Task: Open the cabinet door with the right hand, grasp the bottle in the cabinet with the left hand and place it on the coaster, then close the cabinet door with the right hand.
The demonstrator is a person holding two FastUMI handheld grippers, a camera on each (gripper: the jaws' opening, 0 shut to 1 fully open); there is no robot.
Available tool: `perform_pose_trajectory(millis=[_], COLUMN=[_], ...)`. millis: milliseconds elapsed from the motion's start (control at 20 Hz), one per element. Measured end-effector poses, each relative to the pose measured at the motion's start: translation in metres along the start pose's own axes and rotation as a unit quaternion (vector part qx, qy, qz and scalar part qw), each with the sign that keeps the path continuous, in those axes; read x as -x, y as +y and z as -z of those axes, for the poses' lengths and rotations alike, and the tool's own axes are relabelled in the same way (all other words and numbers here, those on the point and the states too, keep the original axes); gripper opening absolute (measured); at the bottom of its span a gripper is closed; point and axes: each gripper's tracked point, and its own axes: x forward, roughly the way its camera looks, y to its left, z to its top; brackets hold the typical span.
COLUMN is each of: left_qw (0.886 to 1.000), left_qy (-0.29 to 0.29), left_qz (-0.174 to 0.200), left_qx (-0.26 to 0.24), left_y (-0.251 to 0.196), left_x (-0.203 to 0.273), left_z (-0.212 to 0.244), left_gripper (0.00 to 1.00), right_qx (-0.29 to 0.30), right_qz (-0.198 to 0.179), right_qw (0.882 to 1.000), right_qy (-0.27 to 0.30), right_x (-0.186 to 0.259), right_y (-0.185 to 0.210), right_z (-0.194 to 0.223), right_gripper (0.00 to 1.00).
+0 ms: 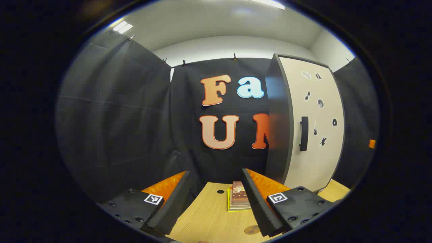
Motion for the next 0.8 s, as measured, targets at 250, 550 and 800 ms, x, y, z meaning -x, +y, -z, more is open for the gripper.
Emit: perform_pose_trajectory(millis=[250,550,800], left_qw=[0.999,0.999,0.999], left_qy=[-0.032,-0.051,-0.046], left_qz=[-0.005,-0.008,-0.024], left_qx=[-0.005,-0.003,-0.010], left_y=[0.014,0.022,0.036], left_x=[-0.010,-0.007,-0.003], left_z=[-0.045,-0.072,-0.067], left_gripper=[0.97,0.97,0.96], right_qx=[0.039,0.066,0.065], right_qz=[0.024,0.030,0.027], right_qw=[0.999,0.997,0.997], right_qy=[-0.013,-0.022,-0.024], right_x=[0.010,0.018,0.017], right_y=[-0.016,-0.021,-0.017], right_z=[-0.020,-0.034,-0.039], right_gripper=[0.93,0.94,0.94])
